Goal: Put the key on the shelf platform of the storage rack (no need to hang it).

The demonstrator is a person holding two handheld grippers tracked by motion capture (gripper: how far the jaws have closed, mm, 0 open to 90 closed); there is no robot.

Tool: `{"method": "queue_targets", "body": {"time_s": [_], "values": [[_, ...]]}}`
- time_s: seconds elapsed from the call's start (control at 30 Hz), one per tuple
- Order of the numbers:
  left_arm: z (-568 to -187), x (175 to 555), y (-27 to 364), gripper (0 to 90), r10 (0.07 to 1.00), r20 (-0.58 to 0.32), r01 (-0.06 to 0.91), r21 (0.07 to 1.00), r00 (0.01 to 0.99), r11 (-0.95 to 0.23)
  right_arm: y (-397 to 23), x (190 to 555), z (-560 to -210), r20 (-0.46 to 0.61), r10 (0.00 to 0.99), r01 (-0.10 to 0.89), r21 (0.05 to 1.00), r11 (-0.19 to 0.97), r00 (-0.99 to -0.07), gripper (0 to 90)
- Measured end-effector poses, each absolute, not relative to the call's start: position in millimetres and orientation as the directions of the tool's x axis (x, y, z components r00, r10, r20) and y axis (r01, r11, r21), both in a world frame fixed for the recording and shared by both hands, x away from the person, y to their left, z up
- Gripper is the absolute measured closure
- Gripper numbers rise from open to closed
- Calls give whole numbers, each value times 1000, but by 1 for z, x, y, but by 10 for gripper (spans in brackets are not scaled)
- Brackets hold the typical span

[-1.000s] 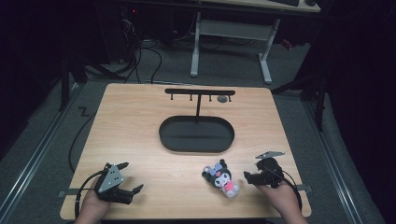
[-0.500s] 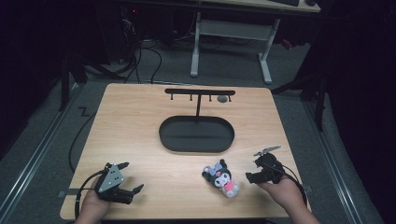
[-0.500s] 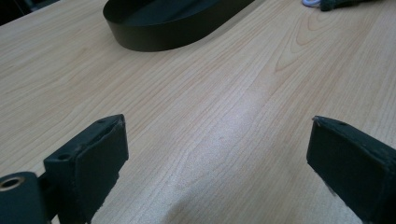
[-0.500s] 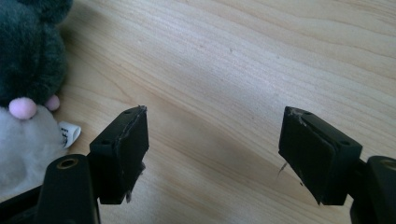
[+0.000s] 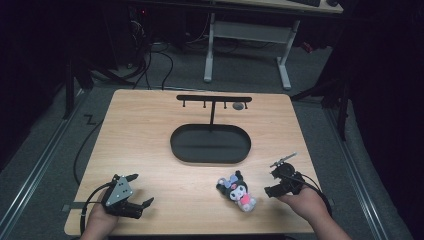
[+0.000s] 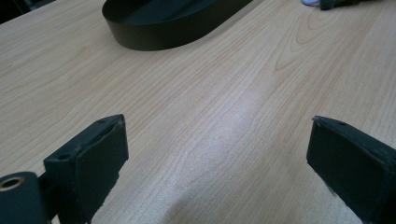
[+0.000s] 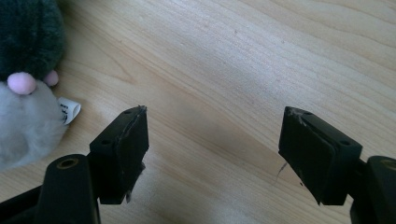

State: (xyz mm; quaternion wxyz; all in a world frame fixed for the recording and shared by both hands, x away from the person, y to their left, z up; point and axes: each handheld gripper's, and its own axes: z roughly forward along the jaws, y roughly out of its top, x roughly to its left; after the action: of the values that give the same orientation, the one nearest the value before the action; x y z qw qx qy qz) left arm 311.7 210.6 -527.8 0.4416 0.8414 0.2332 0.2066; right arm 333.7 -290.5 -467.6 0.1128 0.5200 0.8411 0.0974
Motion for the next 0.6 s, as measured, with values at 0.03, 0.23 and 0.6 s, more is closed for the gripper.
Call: {"method": "queue_targets", "body": {"time_s": [0.03, 0.23, 0.6], "values": [[-528, 312, 211, 59, 575, 141, 210, 839, 806, -501, -289, 334, -466, -102, 891, 850, 269, 453, -442, 247], [-528, 312, 210, 60, 575, 139, 212, 840, 806, -500, -286, 335, -466, -111, 870, 845, 208, 493, -480, 243], [-528, 312, 210, 65, 575, 138, 213, 839, 806, -500, -278, 336, -460, -125, 847, 826, 191, 531, -516, 217]]}}
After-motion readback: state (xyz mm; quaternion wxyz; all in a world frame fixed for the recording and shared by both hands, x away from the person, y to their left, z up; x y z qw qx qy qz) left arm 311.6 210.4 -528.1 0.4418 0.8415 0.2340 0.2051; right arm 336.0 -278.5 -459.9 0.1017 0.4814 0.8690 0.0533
